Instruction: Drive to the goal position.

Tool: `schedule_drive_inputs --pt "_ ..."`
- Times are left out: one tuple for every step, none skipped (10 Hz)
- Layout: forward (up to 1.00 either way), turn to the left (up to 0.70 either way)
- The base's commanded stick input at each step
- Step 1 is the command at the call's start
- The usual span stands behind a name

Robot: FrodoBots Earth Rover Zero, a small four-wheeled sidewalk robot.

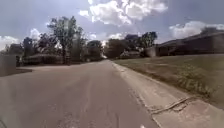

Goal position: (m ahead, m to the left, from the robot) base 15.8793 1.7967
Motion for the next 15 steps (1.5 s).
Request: schedule_drive_inputs --pt "0.7 0.0" --pt "0.7 0.0" --pt "0.7 0.0" --pt "0.7 0.0" --pt "0.7 0.0" --pt "0.7 0.0" --pt "0.7 0.0" --pt "0.7 0.0" --pt "0.7 0.0" --pt "0.7 0.0" --pt "0.7 0.0" --pt "0.7 0.0" --pt "0.7 0.0" --pt "0.7 0.0" --pt "0.7 0.0"
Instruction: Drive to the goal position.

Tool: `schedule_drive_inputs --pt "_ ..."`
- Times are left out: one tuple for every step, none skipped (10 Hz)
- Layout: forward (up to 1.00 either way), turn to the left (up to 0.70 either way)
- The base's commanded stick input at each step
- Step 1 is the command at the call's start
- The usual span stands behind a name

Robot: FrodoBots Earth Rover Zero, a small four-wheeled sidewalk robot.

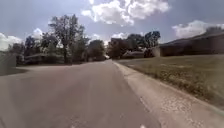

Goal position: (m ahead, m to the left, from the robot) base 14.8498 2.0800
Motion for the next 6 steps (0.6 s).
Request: schedule_drive_inputs --pt "0.7 0.0" --pt "0.7 0.0" --pt "0.7 0.0" --pt "0.7 0.0" --pt "0.7 0.0" --pt "0.7 0.0"
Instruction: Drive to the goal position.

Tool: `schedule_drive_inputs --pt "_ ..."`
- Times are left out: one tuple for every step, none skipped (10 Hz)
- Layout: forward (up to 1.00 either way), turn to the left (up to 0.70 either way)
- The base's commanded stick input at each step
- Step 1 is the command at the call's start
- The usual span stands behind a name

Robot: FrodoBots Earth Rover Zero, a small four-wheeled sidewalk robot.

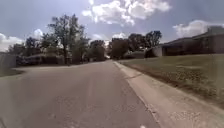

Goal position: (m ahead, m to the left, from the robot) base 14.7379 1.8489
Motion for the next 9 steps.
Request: schedule_drive_inputs --pt "0.7 0.0" --pt "0.7 0.0" --pt "0.7 0.0" --pt "0.7 0.0" --pt "0.7 0.0" --pt "0.7 0.0" --pt "0.7 0.0" --pt "0.7 0.0" --pt "0.7 0.0"
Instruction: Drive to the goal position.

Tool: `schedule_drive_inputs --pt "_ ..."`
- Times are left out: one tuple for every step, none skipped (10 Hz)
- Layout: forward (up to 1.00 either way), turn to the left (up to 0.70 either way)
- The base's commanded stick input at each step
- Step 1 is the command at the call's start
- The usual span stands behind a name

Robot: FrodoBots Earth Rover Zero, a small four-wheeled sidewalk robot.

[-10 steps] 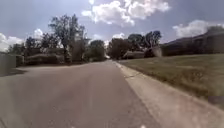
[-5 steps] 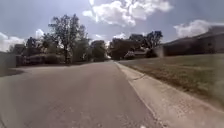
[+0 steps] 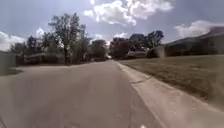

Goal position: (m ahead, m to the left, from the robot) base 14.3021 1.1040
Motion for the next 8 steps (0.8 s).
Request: schedule_drive_inputs --pt "0.7 0.0" --pt "0.7 0.0" --pt "0.7 0.0" --pt "0.7 0.0" --pt "0.7 0.0" --pt "0.7 0.0" --pt "0.7 0.0" --pt "0.7 0.0"
